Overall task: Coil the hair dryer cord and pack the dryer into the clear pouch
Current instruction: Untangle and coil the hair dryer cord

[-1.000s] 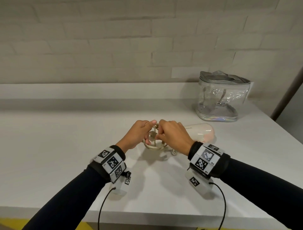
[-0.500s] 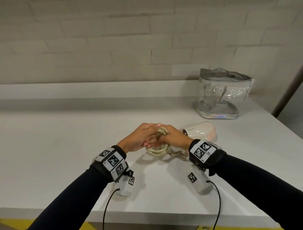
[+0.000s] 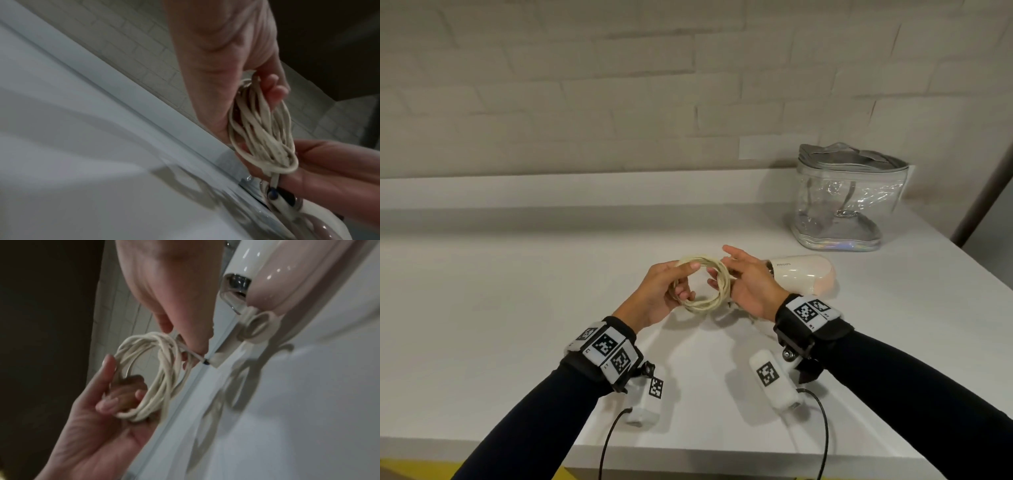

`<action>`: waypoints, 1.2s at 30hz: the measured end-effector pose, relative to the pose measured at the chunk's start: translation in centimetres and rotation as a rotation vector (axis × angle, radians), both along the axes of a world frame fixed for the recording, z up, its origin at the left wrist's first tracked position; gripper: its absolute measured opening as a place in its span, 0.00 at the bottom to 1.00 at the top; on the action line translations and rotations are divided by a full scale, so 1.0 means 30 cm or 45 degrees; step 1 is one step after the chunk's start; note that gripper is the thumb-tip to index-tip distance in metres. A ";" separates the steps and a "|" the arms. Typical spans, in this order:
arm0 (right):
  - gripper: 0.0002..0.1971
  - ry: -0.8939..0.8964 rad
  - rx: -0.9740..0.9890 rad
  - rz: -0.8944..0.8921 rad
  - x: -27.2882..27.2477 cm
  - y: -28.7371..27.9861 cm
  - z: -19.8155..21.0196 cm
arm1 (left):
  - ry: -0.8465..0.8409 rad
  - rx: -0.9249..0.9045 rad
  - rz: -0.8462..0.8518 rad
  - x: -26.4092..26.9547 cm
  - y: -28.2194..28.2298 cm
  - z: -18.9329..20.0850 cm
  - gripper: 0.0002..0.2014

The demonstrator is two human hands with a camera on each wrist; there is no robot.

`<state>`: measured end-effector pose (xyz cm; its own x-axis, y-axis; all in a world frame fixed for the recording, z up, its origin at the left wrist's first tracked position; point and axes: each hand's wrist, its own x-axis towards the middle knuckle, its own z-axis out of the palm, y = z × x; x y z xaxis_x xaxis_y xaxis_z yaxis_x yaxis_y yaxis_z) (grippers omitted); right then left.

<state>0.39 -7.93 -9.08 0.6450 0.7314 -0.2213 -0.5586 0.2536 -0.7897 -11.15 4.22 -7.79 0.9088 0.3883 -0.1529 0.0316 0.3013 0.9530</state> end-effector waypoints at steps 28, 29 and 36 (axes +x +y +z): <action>0.12 0.000 0.127 -0.171 -0.002 -0.042 0.008 | 0.441 0.805 -0.144 0.049 0.029 0.037 0.26; 0.10 -0.004 0.131 -0.224 0.002 -0.043 0.013 | 0.432 0.736 -0.099 0.045 0.034 0.035 0.25; 0.16 -0.278 0.026 -0.171 -0.021 -0.053 0.009 | 0.408 0.581 0.069 0.032 0.050 0.003 0.22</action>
